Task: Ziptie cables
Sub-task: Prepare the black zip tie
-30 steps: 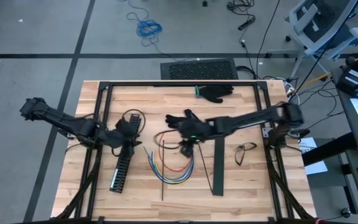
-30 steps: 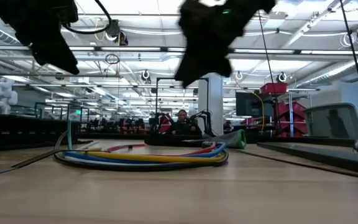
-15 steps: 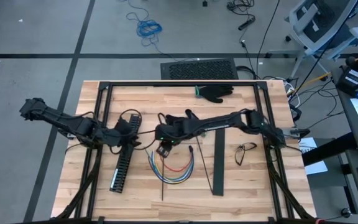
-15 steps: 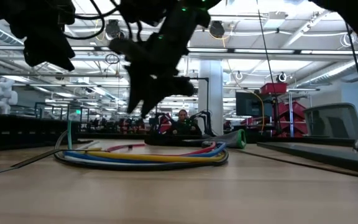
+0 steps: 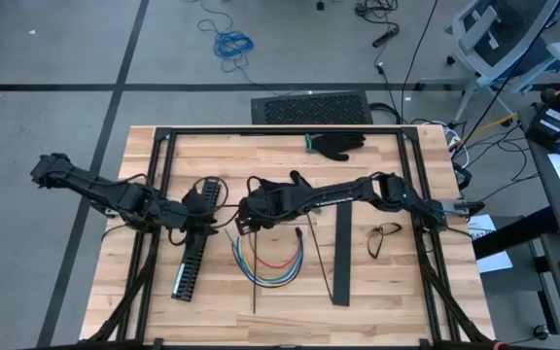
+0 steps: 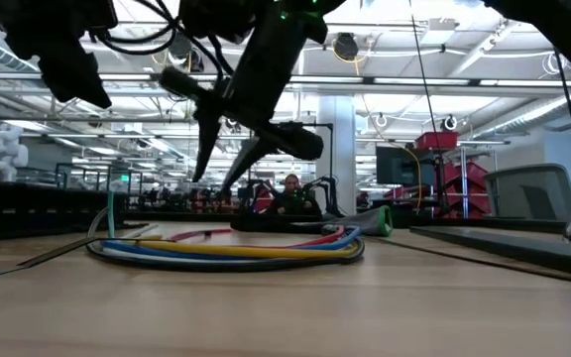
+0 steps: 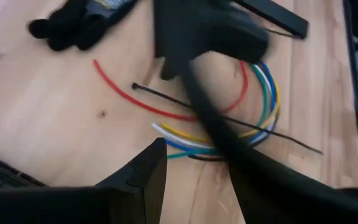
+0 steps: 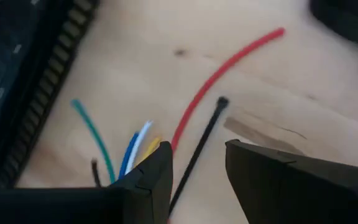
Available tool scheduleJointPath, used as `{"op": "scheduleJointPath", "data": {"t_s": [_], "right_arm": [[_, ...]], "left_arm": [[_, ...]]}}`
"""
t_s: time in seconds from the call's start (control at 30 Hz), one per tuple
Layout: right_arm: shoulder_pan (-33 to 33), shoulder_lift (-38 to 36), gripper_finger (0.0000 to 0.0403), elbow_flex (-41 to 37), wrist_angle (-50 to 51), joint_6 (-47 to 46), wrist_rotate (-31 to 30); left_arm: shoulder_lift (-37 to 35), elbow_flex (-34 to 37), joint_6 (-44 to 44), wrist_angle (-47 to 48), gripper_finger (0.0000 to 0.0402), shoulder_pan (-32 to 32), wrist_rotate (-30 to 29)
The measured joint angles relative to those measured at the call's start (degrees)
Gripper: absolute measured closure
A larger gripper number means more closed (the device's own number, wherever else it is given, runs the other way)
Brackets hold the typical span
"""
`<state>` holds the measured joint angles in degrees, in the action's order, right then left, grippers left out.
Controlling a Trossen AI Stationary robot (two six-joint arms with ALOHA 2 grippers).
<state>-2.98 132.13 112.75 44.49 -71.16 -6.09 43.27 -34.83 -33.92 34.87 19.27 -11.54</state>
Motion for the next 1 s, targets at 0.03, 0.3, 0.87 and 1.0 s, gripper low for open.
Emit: {"op": "scheduleJointPath", "data": {"t_s": [0.03, 0.3, 0.87, 1.0], "right_arm": [[-0.03, 0.23, 0.0267, -0.03, 0.28, -0.9, -0.01], [-0.66, 4.16, 0.0267, -0.09, -1.26, -3.25, 1.57], [-0.03, 4.7, 0.0267, -0.07, -3.96, -3.4, -0.16], [0.35, 4.7, 0.0267, -0.07, -3.94, -3.4, -0.22]], "left_arm": [[-0.05, 0.0, 0.35, -0.01, 0.0239, 0.0, 0.35], [-0.14, 0.0, 1.3, -0.11, 0.0239, 0.0, 0.42], [-0.14, 0.0, 1.26, -1.4, 0.0239, 0.0, 0.34], [-0.14, 0.0, 1.26, -1.4, 0.0239, 0.0, 0.36]]}}
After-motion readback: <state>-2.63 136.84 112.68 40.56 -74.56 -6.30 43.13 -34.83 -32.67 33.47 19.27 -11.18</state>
